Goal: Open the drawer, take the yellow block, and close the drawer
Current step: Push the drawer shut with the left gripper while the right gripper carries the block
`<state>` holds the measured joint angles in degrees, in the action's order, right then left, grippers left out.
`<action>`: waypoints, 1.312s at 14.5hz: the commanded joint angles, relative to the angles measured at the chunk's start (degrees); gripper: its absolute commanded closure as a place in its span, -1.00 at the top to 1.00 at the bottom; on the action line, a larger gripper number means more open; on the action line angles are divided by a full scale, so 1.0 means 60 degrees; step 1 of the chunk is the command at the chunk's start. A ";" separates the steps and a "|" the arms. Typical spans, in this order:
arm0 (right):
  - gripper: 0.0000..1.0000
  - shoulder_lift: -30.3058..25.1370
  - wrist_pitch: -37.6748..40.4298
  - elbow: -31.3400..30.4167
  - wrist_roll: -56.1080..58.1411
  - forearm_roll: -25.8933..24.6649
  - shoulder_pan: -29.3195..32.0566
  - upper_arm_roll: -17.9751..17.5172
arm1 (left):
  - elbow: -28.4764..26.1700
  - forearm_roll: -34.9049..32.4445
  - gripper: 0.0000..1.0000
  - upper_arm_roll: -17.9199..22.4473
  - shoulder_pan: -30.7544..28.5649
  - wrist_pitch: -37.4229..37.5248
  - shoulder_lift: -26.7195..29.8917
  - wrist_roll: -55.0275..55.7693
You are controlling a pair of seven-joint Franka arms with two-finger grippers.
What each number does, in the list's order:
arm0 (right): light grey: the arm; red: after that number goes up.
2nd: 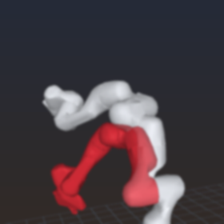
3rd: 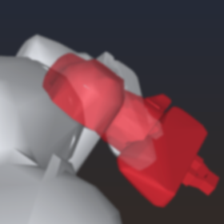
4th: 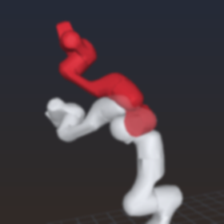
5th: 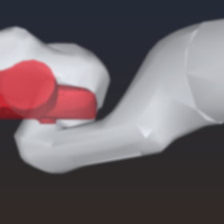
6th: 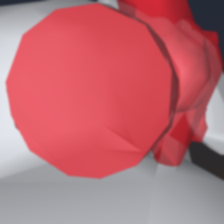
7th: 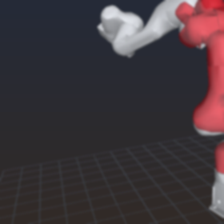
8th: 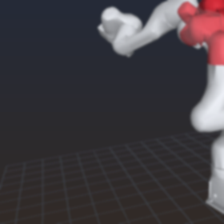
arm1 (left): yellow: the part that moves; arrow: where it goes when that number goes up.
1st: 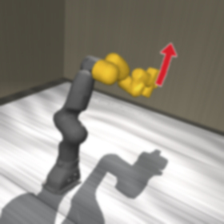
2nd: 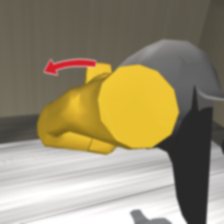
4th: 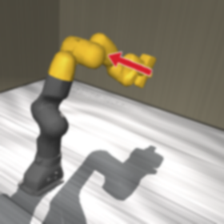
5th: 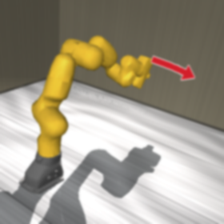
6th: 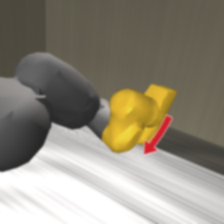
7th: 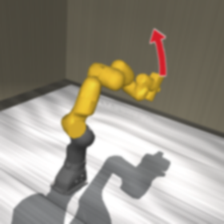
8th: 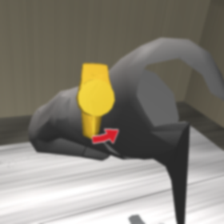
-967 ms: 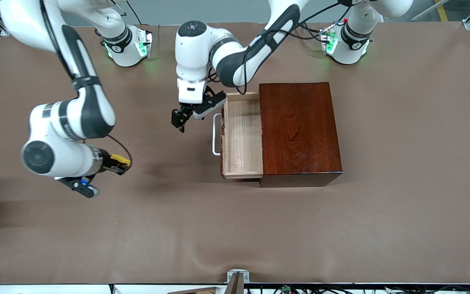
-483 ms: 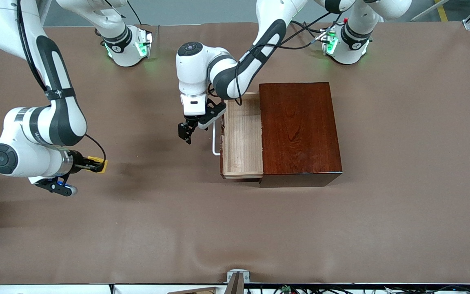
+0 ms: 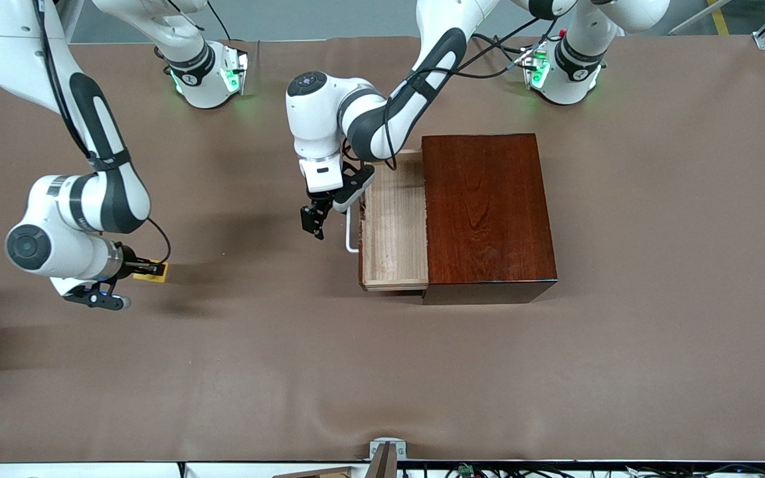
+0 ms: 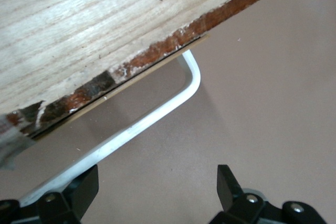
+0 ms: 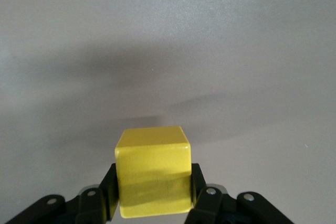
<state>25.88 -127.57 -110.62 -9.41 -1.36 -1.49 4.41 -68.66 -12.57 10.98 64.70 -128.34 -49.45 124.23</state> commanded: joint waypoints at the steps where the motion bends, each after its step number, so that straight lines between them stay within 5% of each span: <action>1: -1.00 -0.0314 -0.0958 -0.0840 0.0527 -0.0359 0.0482 -0.0164 | 0.0209 -0.0279 1.00 0.0191 0.0042 0.0704 0.0039 0.0097; 12: -0.91 0.0140 -0.2234 -0.1309 0.1510 -0.0344 0.0981 -0.0194 | 0.0018 -0.0308 1.00 0.0353 -0.0060 0.3941 0.0464 -0.1046; 16: 1.00 0.0125 -0.2102 -0.1207 0.0807 -0.0330 0.0923 -0.0208 | -0.0143 -0.0308 1.00 0.0353 -0.0133 0.4573 0.0405 -0.1017; 19: 1.00 -0.0006 -0.1636 -0.0945 0.0880 -0.0330 0.0908 -0.0237 | -0.0128 -0.0323 1.00 0.0353 -0.0338 0.4807 0.0449 -0.1105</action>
<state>27.02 -139.77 -117.30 -2.76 -2.43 3.61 3.64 -68.18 -12.94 13.13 63.45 -102.44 -48.03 119.06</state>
